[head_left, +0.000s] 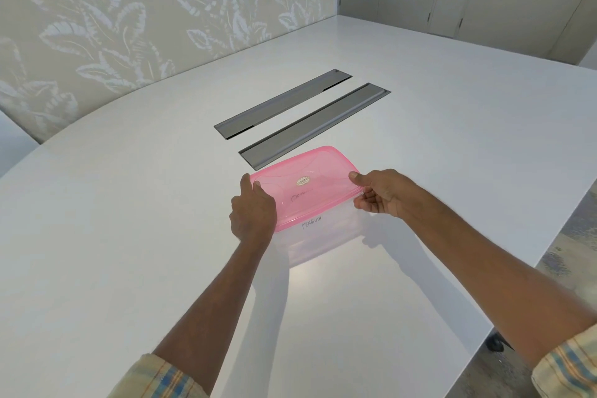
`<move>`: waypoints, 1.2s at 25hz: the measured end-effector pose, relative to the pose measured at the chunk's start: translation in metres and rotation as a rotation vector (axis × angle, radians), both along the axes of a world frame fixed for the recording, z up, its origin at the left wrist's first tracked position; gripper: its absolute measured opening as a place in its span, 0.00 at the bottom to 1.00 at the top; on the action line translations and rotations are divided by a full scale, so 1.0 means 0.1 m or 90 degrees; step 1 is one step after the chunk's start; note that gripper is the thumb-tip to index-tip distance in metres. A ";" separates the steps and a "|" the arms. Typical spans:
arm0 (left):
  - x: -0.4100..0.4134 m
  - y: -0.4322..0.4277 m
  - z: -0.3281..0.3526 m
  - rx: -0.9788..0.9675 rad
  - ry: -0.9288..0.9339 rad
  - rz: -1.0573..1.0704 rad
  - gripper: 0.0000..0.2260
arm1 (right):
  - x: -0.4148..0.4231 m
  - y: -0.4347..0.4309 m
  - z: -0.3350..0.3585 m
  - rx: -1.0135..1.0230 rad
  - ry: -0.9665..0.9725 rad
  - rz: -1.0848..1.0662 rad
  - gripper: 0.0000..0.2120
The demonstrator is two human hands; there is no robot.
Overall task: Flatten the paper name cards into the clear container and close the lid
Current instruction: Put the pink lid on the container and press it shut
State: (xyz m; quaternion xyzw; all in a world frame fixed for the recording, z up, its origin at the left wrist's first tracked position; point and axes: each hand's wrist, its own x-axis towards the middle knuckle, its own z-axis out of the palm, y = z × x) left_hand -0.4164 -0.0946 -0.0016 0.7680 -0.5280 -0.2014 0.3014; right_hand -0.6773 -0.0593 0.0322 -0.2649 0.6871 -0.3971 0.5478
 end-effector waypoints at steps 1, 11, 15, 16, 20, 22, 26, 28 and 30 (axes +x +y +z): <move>0.00 0.00 0.00 0.001 -0.002 -0.002 0.19 | 0.01 0.00 0.00 -0.004 -0.001 0.001 0.23; 0.00 0.01 0.03 -0.001 -0.021 -0.012 0.18 | 0.06 -0.04 0.15 0.013 0.244 0.078 0.50; -0.01 0.01 0.03 0.003 -0.021 -0.006 0.18 | 0.28 -0.20 0.27 0.050 0.481 0.137 0.48; -0.01 0.01 0.04 0.003 -0.019 -0.001 0.18 | 0.31 -0.23 0.27 0.056 0.518 0.147 0.48; -0.03 0.01 0.03 0.002 -0.007 0.015 0.19 | 0.34 -0.27 0.14 0.048 0.540 0.108 0.50; -0.03 0.03 0.03 0.000 0.001 0.011 0.19 | 0.32 -0.28 0.06 0.021 0.513 0.068 0.47; -0.06 0.04 0.06 0.008 -0.001 0.010 0.20 | 0.29 -0.31 -0.04 -0.009 0.467 0.027 0.43; -0.05 0.04 0.07 0.013 0.003 0.010 0.20 | 0.31 -0.33 -0.05 -0.006 0.468 0.024 0.43; -0.04 0.04 0.08 0.014 0.005 0.009 0.20 | 0.28 -0.34 -0.07 -0.002 0.481 0.045 0.43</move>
